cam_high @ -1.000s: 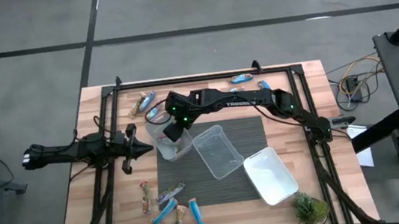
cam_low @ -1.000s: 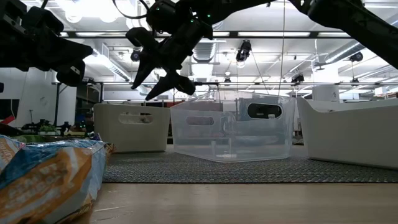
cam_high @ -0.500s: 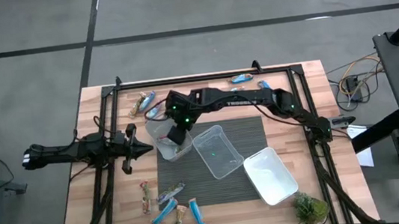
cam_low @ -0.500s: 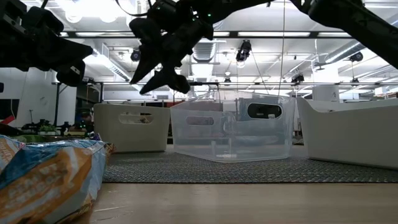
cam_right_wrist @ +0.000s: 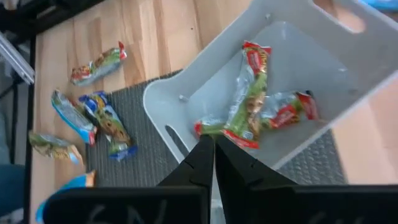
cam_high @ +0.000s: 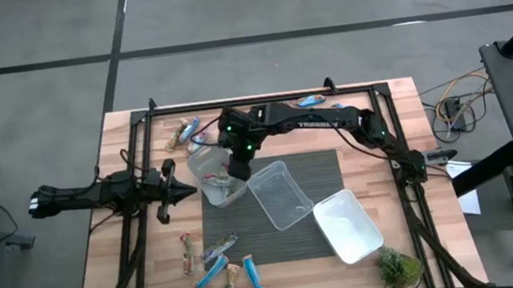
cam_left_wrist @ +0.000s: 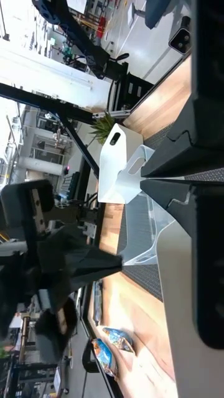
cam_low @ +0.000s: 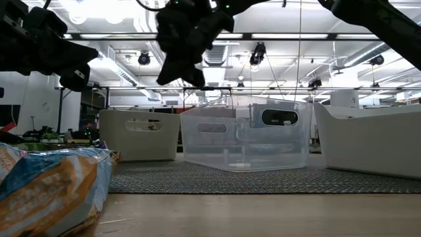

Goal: Pick and place Granola Bars by type
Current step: Put the yellow granola bar into the white bin

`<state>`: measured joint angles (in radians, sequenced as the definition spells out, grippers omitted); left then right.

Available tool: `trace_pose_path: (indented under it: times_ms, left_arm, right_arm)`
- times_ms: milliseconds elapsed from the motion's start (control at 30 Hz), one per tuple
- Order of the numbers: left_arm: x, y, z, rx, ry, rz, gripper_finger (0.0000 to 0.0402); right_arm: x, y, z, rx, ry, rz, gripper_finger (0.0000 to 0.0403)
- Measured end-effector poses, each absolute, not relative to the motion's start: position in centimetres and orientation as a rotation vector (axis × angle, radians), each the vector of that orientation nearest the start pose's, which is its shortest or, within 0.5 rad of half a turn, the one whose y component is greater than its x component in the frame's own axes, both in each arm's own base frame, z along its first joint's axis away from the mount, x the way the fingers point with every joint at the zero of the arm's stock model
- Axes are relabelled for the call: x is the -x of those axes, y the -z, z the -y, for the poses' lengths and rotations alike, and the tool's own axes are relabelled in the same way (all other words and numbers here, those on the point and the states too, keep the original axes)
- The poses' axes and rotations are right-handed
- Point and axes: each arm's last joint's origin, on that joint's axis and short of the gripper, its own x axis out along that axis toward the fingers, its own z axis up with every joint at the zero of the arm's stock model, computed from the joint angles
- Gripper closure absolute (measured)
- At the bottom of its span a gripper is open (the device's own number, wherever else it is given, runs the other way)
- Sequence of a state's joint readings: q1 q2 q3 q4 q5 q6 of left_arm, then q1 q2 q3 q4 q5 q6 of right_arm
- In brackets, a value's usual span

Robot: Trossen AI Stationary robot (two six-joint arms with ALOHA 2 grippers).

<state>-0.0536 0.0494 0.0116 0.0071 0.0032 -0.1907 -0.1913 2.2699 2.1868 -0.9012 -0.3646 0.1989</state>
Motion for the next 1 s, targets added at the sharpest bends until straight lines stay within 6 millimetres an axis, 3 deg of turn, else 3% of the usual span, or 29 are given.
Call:
trace_pose_path:
  times_ms: [300,833,1000]
  left_arm:
    - [-10.0,-16.4,0.5,0.19,0.054,-0.036,0.0401]
    - [-10.0,-16.4,0.5,0.19,0.054,-0.036,0.0401]
    - [-10.0,-16.4,0.5,0.19,0.054,-0.036,0.0401]
  right_arm:
    - [-45.4,-28.0,9.9,-0.272,-0.122,-1.1,0.0394]
    - [-41.4,-30.3,11.0,-0.188,-0.175,-1.2,0.0394]
    - [-39.4,-31.1,11.5,-0.132,-0.139,-1.21,0.0394]
